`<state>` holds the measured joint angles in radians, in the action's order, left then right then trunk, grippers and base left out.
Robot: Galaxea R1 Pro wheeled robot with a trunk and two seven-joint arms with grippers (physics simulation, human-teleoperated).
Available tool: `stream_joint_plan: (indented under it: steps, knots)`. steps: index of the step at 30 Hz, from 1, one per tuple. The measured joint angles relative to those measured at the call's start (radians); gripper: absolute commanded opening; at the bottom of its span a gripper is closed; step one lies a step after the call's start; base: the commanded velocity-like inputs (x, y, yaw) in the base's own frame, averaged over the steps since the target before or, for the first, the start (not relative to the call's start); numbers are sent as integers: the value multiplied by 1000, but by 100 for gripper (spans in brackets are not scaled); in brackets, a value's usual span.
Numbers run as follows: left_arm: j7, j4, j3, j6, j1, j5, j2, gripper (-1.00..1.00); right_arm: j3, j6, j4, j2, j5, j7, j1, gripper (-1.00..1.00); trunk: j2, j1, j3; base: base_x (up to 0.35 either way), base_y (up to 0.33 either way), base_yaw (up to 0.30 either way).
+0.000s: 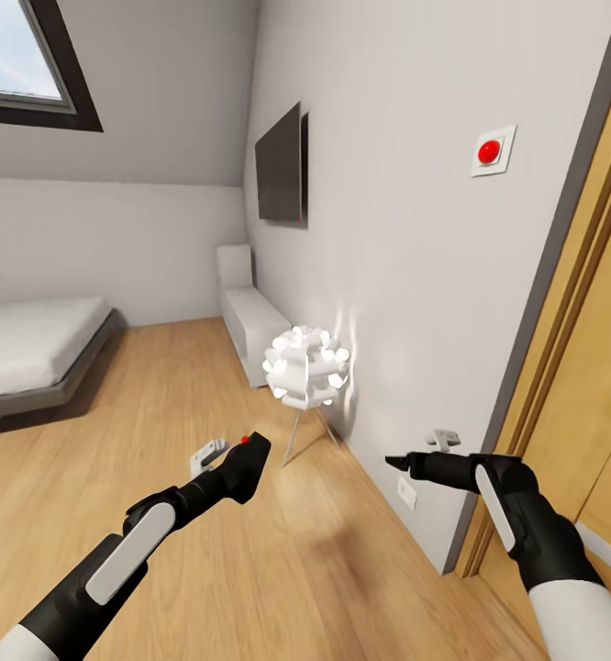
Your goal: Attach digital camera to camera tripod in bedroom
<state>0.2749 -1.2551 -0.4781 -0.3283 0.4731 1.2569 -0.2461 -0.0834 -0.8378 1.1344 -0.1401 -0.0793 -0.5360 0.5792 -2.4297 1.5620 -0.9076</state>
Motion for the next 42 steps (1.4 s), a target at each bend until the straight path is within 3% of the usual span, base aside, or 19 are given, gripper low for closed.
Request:
stream_joint_plan:
  steps: [42]
  knots:
    - [2, -6, -3, 4, 0, -8, 7, -100, -1, 0, -16, 1, 2, -2, 0, 100, 294, -161, 132, 0, 0, 0]
